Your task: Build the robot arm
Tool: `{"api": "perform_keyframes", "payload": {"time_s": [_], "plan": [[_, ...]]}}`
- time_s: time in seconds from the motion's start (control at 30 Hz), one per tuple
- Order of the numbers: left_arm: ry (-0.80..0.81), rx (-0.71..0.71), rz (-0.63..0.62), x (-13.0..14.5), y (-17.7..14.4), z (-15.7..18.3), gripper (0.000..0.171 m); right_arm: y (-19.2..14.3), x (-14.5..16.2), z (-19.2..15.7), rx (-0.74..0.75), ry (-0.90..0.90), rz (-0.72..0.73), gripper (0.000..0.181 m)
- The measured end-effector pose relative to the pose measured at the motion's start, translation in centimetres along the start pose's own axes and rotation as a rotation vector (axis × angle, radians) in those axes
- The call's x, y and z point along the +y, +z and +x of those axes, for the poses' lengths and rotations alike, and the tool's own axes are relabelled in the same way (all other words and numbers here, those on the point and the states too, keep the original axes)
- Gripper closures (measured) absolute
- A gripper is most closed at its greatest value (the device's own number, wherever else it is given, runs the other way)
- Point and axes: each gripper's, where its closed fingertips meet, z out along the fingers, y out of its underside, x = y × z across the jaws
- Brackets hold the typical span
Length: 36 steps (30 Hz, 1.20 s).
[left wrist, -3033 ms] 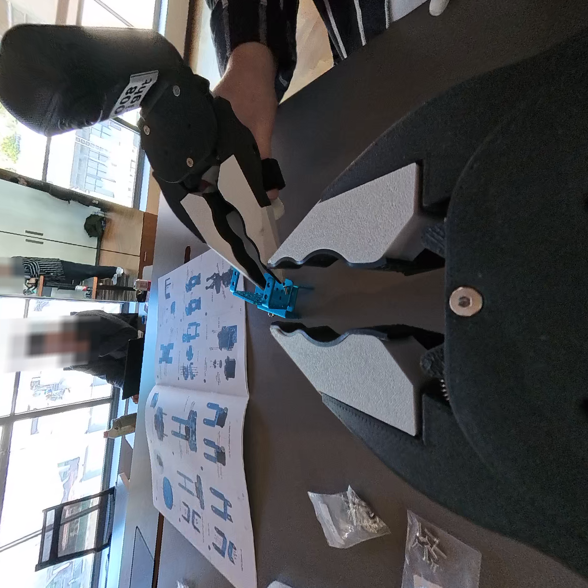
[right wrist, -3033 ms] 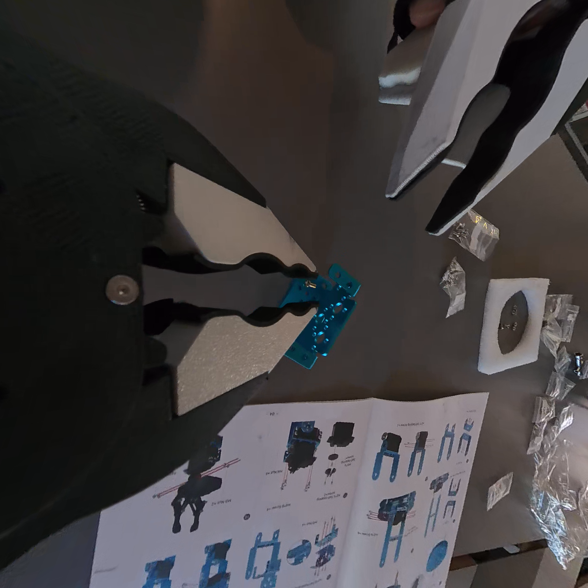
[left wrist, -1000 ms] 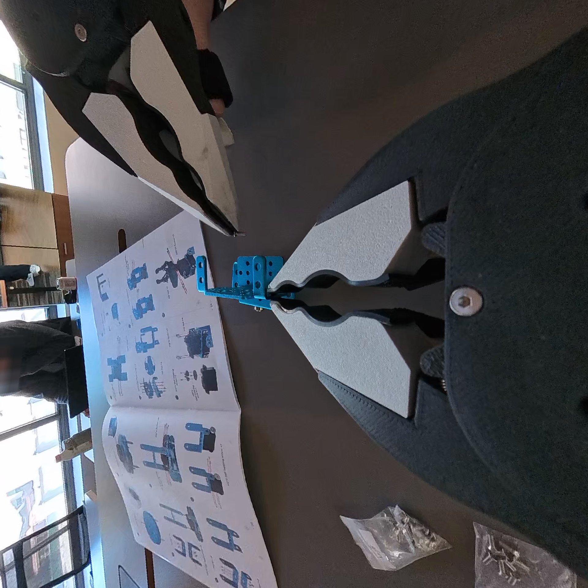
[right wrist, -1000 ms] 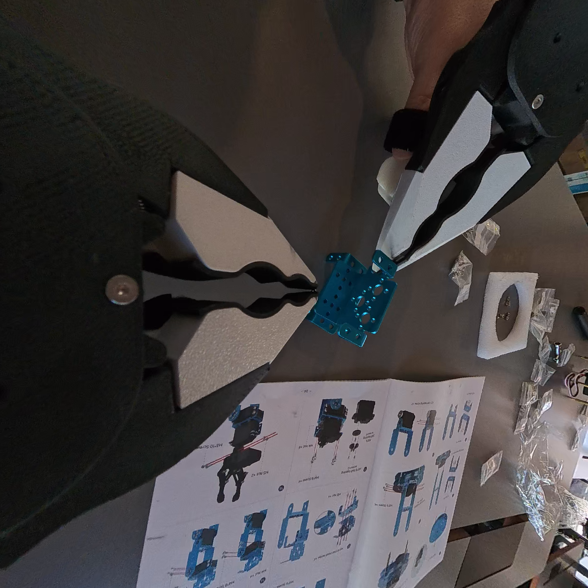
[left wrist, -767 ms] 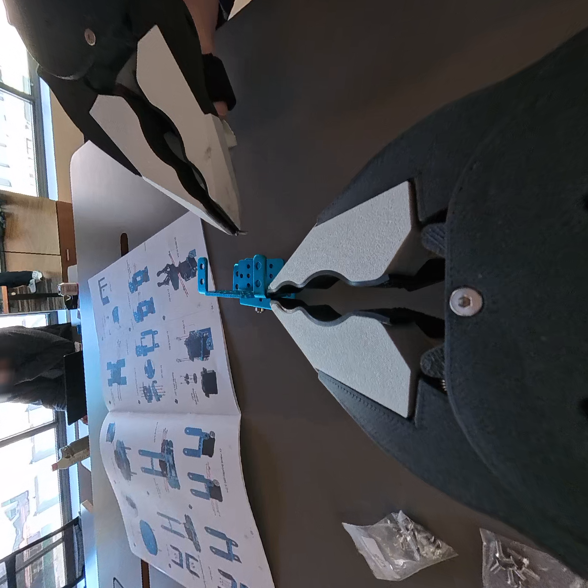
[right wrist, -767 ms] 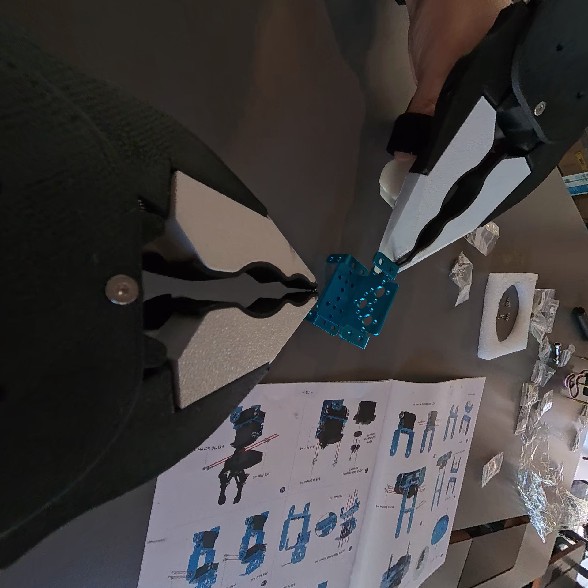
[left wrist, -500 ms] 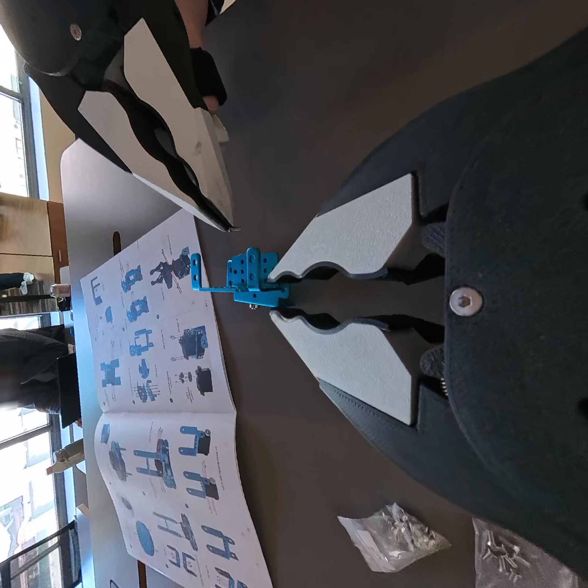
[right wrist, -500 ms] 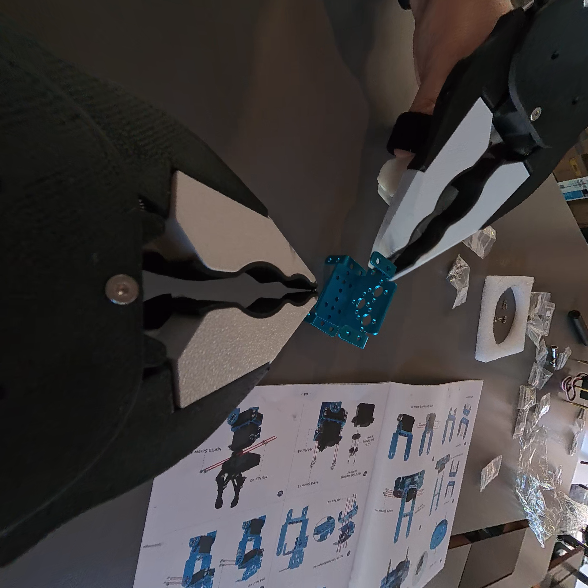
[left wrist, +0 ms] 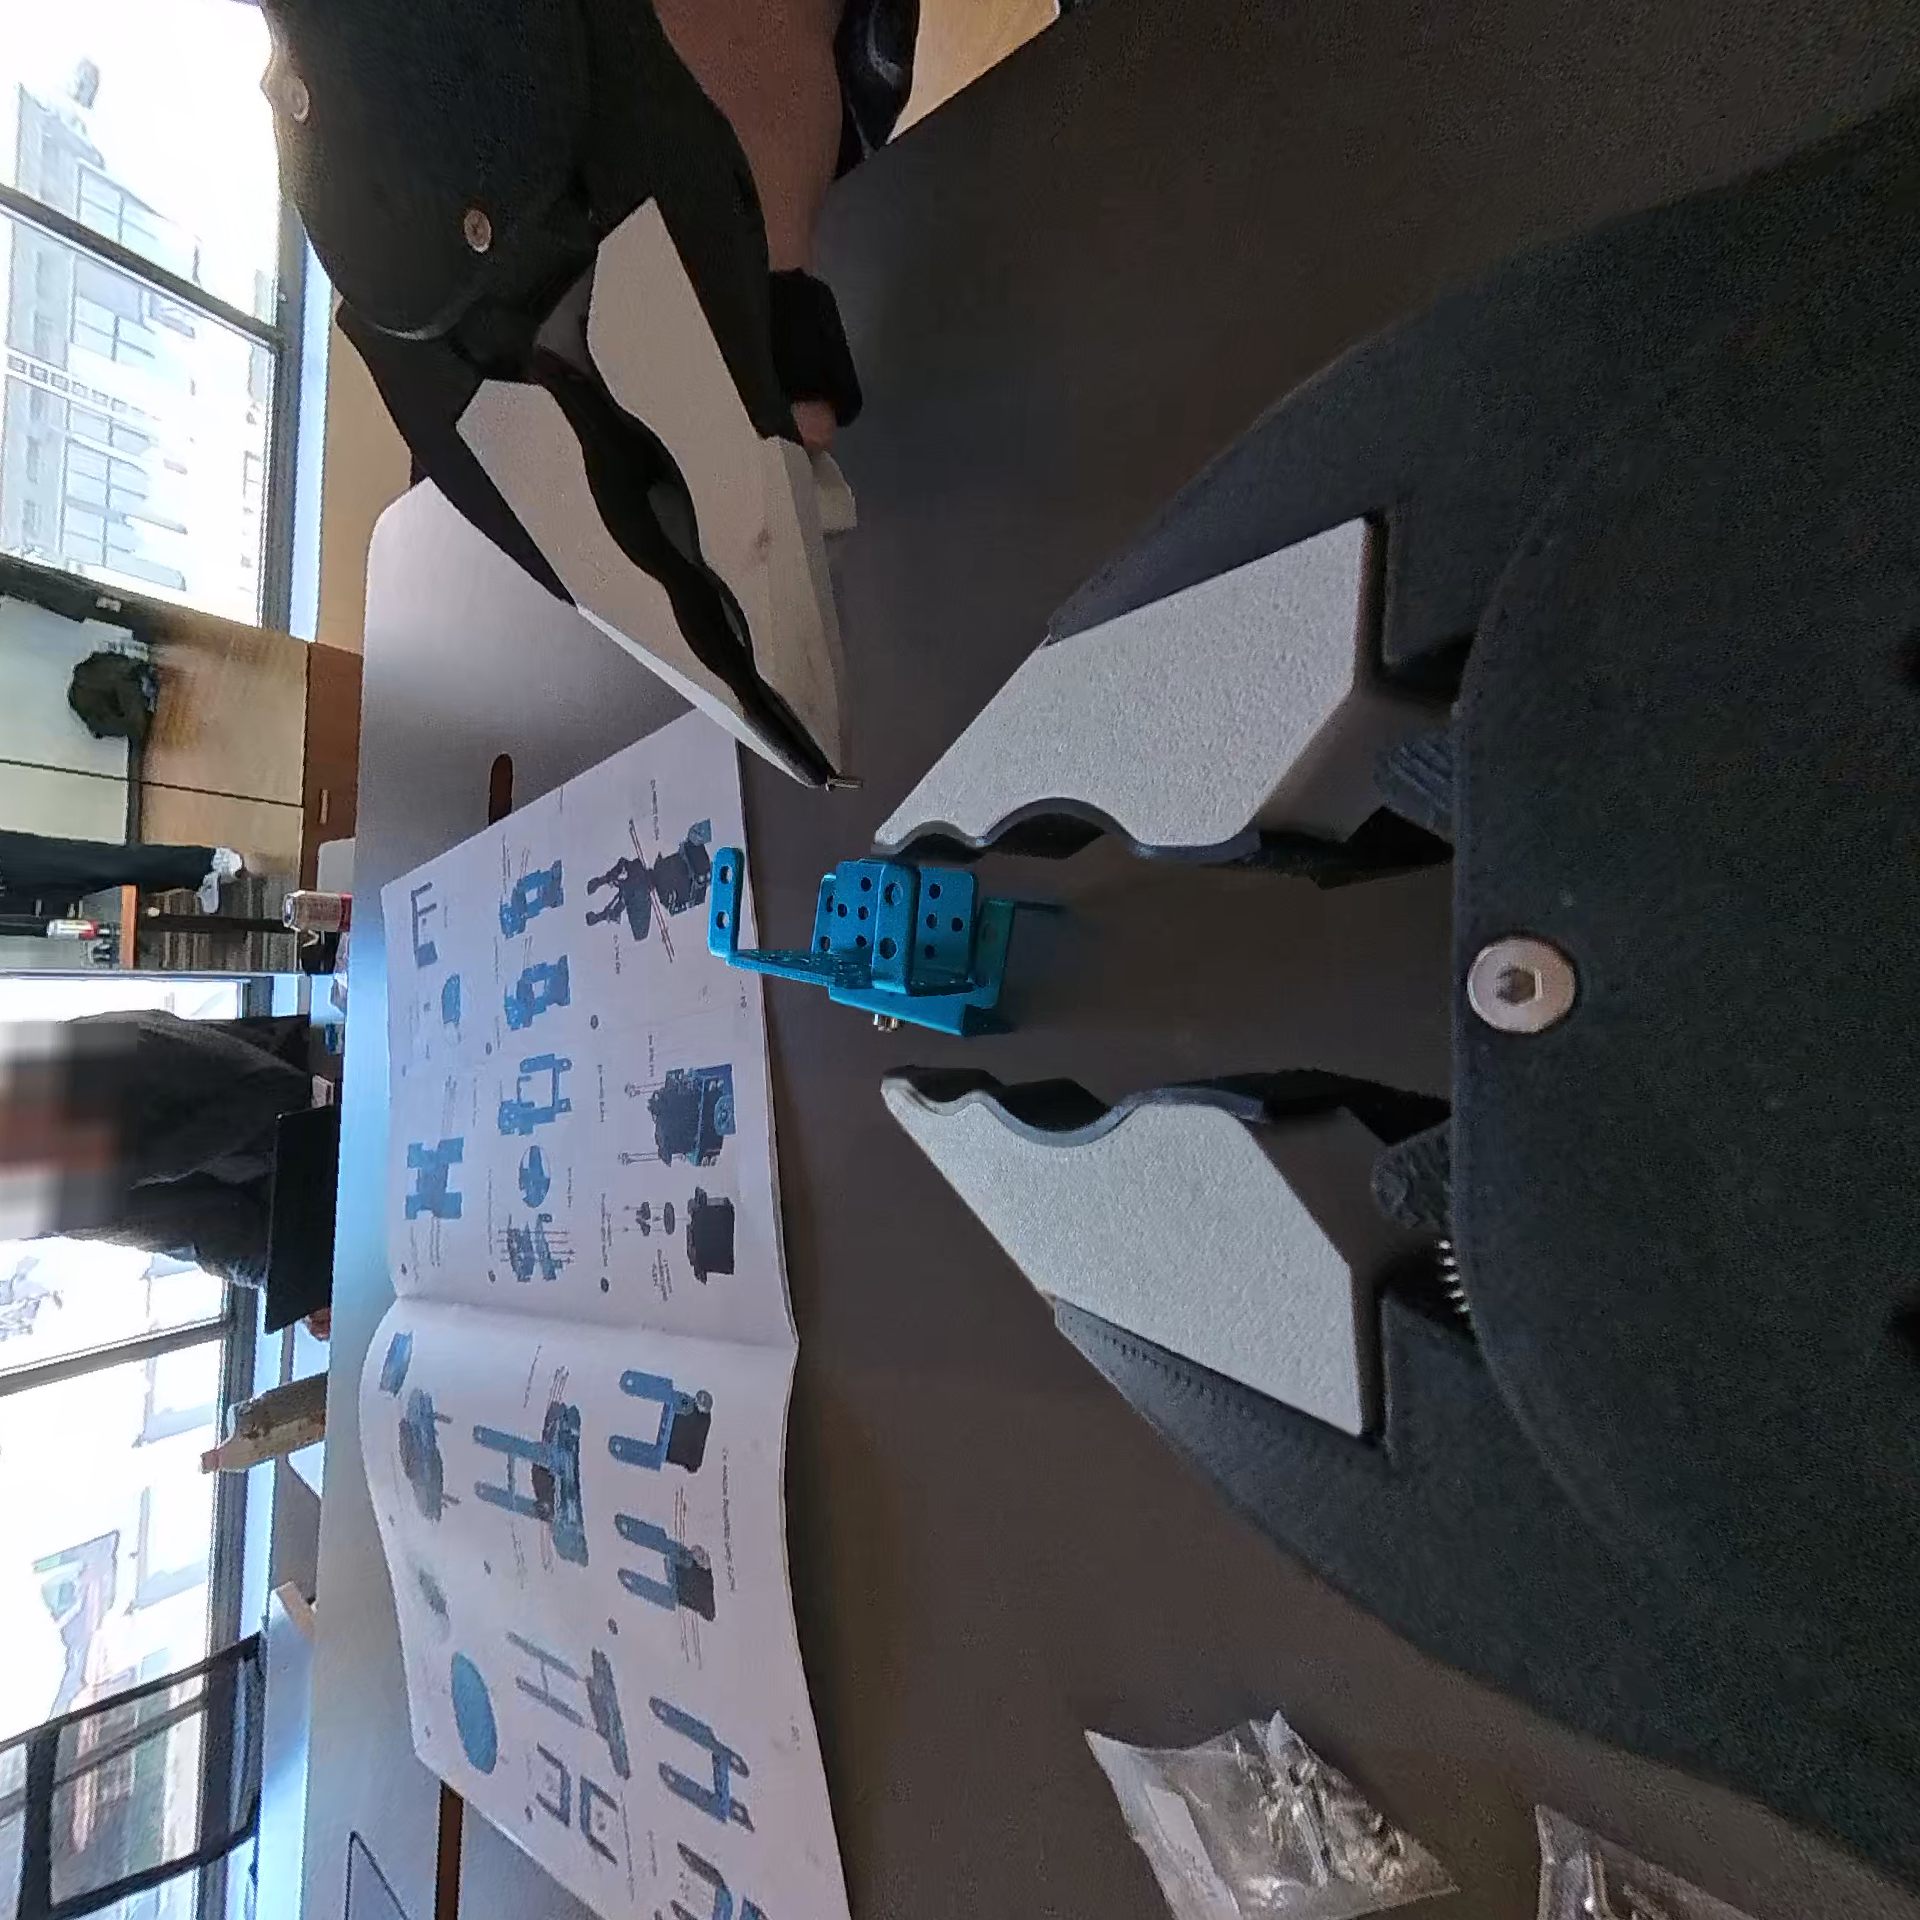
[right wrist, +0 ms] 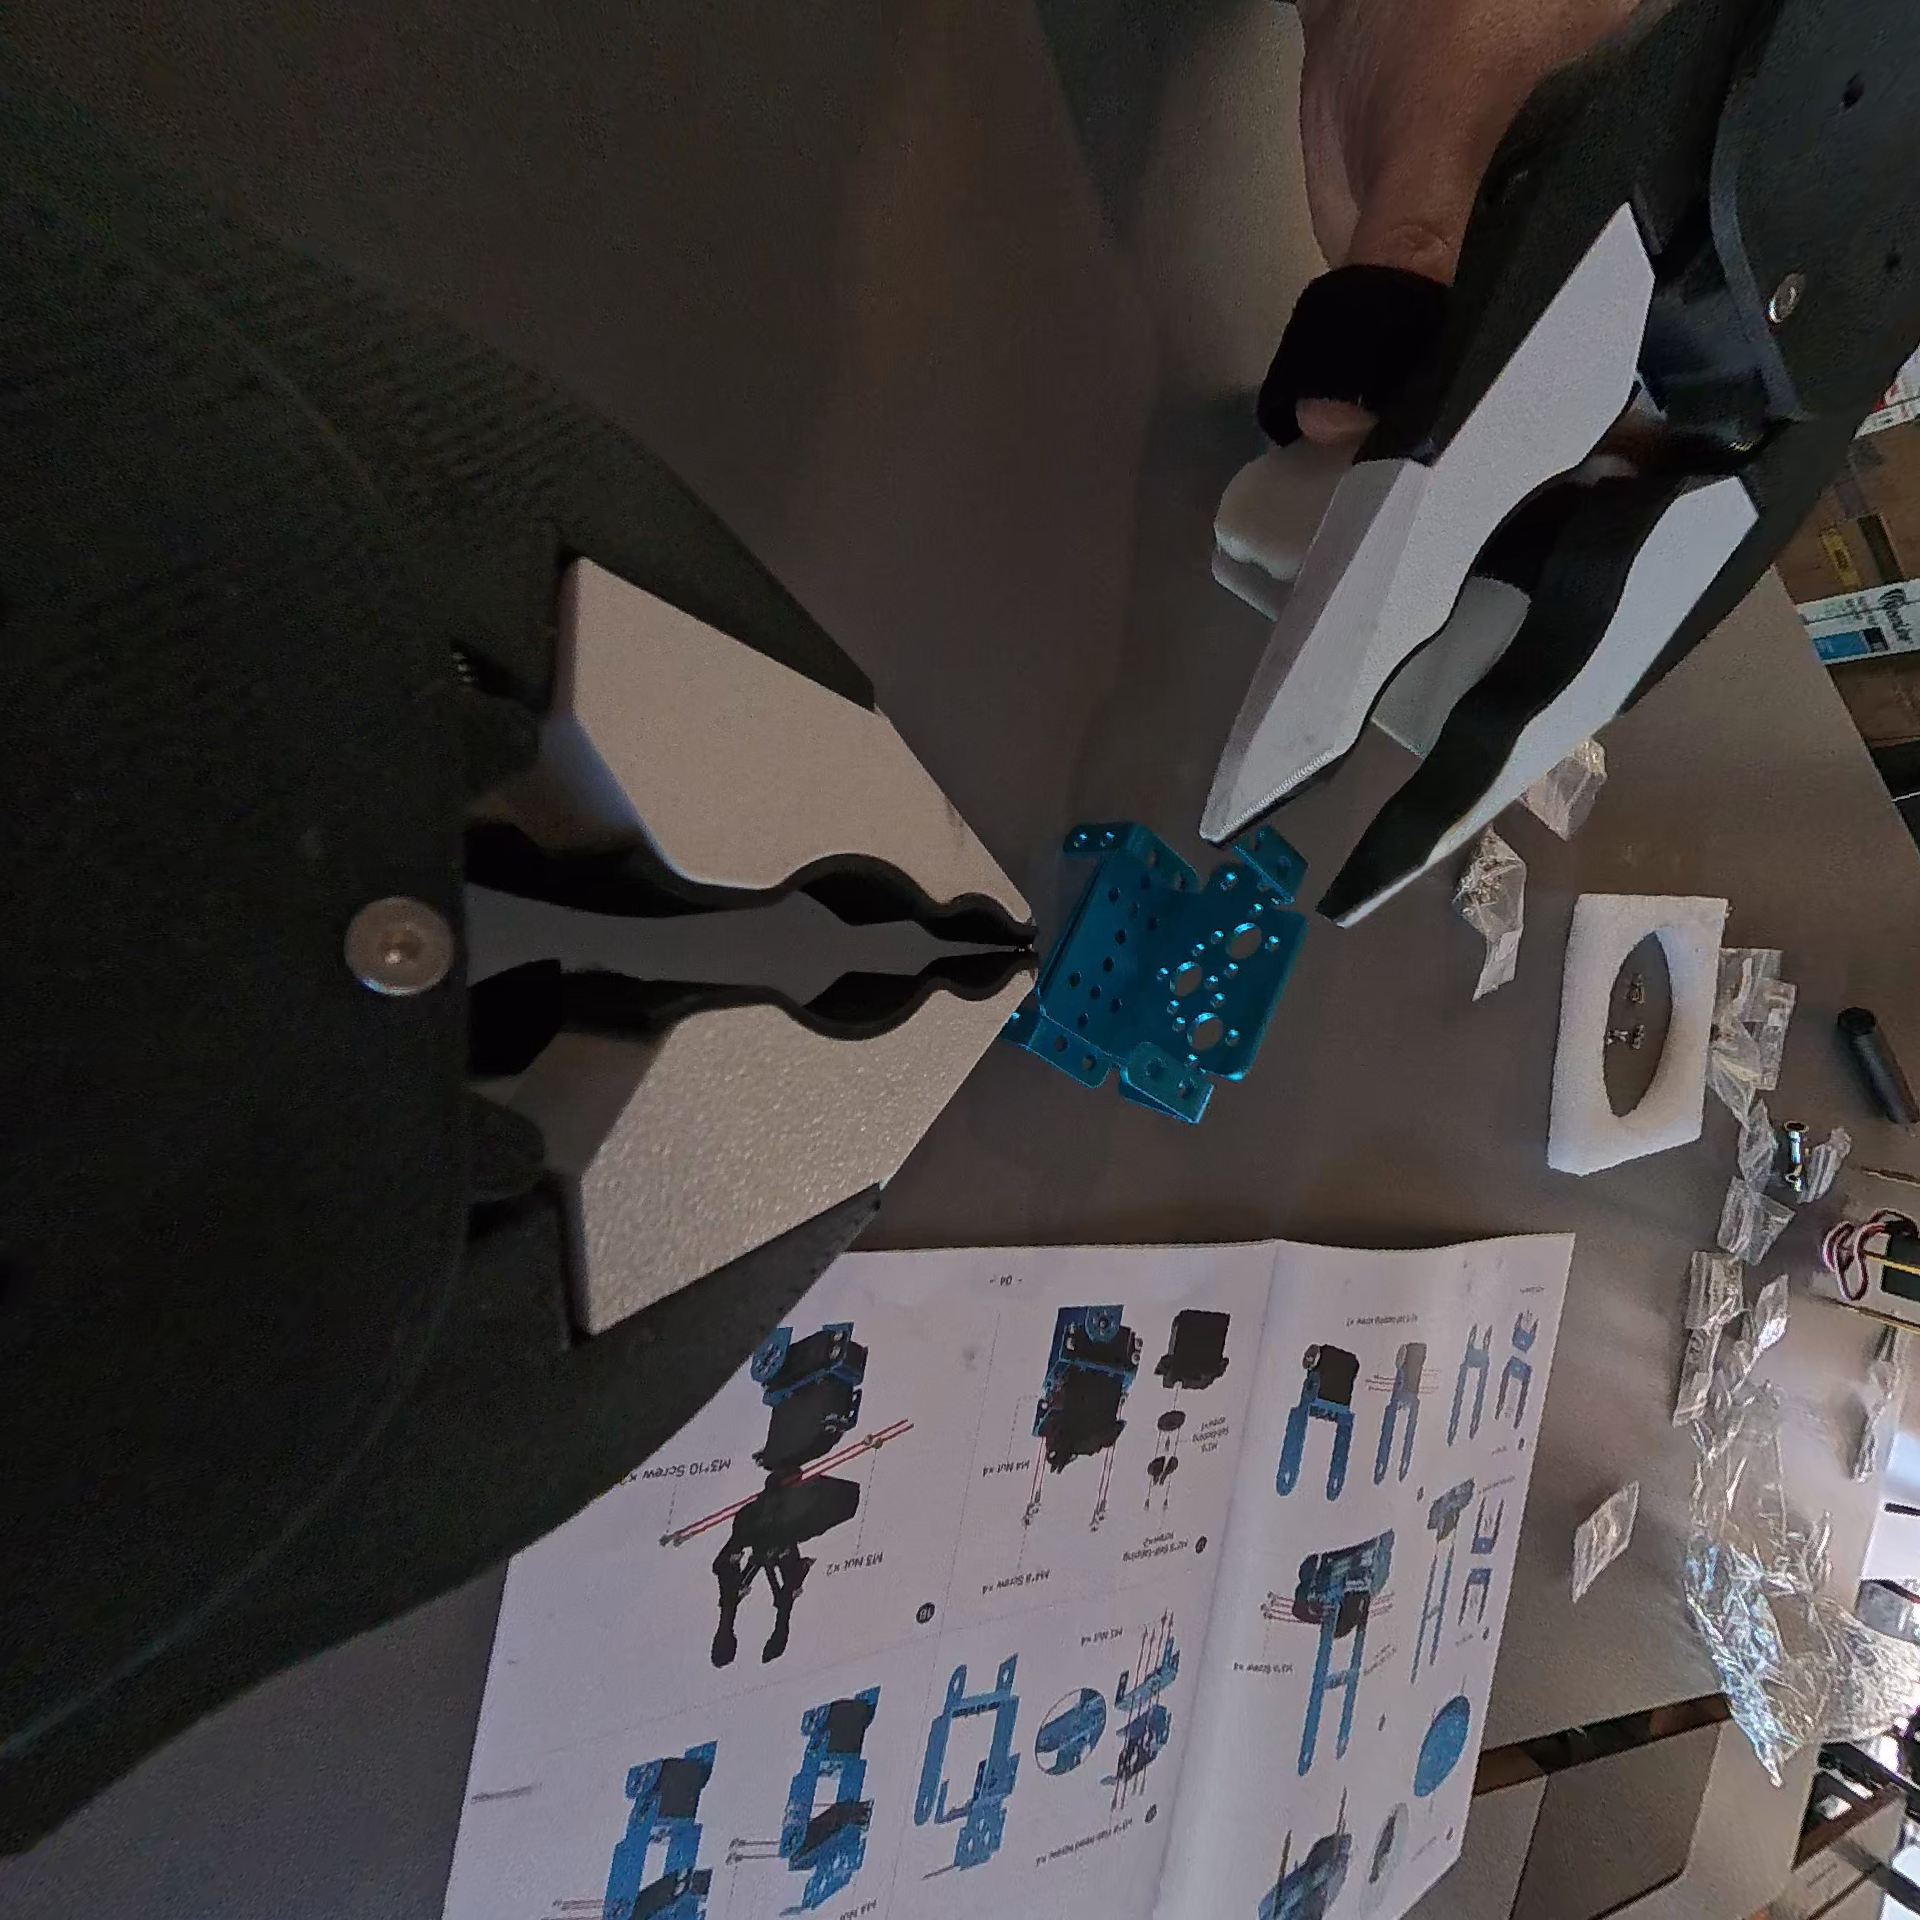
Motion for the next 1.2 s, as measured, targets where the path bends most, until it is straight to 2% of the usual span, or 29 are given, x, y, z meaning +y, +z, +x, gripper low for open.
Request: {"api": "perform_keyframes", "payload": {"time_s": [0.17, 0.47, 0.93, 1.07, 1.2], "plan": [[0.014, 0.020, 0.010, 0.0, -0.2, 0.3, 0.141, 0.1, 0.0, 0.1, -0.003, 0.001, -0.002, 0.181], [0.026, 0.039, 0.004, 0.1, -0.1, 0.7, 0.146, 0.3, -0.2, 0.0, -0.005, -0.010, -0.004, 0.181], [0.030, 0.048, -0.010, 0.4, 0.2, 0.9, 0.142, 0.3, -0.3, -0.3, -0.015, -0.024, -0.006, 0.181], [0.024, 0.058, 0.005, 0.1, -0.1, 1.1, 0.136, 0.6, -1.0, -0.4, 0.001, -0.089, 0.011, 0.181], [-0.006, 0.050, 0.045, -0.5, -0.9, 0.6, 0.137, 1.5, -1.1, -0.7, 0.021, -0.240, -0.009, 0.181]]}}
